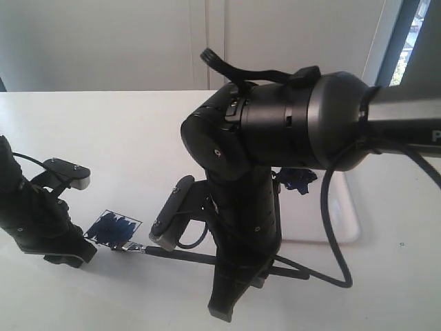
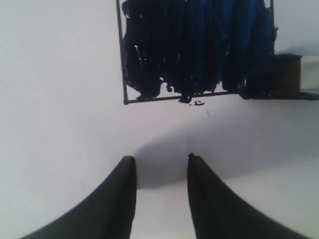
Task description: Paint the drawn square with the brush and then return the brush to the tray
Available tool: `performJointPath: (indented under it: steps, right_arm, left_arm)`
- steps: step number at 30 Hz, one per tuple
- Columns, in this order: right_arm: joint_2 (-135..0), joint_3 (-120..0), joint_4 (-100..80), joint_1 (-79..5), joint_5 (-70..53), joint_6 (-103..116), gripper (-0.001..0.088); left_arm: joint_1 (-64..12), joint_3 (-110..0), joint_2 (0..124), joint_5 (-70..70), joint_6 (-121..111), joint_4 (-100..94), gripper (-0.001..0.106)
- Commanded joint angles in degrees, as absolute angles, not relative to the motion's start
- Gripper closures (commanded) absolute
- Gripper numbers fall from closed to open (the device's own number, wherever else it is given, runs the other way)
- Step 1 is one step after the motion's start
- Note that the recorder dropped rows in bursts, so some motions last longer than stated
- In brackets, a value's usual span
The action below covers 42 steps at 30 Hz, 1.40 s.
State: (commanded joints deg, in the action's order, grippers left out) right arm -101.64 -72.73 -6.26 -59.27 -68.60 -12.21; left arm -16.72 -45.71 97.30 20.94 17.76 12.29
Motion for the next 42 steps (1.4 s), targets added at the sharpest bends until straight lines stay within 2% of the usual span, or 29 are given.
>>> performJointPath:
  steps: [7, 20, 42]
  right_arm:
    - [-101.6, -72.7, -13.8, -59.3, -65.4, -7.3, 0.0868]
    - [-105.7, -74.7, -13.9, -59.3, -57.6, -7.2, 0.0868]
    - [-110.3, -77.5, -14.9, -59.3, -61.4, -7.3, 0.0868]
  left_arm:
    - [-16.7, -45.7, 97.7, 20.9, 17.8, 12.4, 0.066]
    - [-16.7, -45.7, 97.7, 21.0, 17.6, 12.7, 0.066]
    - [-16.7, -45.7, 97.7, 21.0, 16.7, 12.7, 0.066]
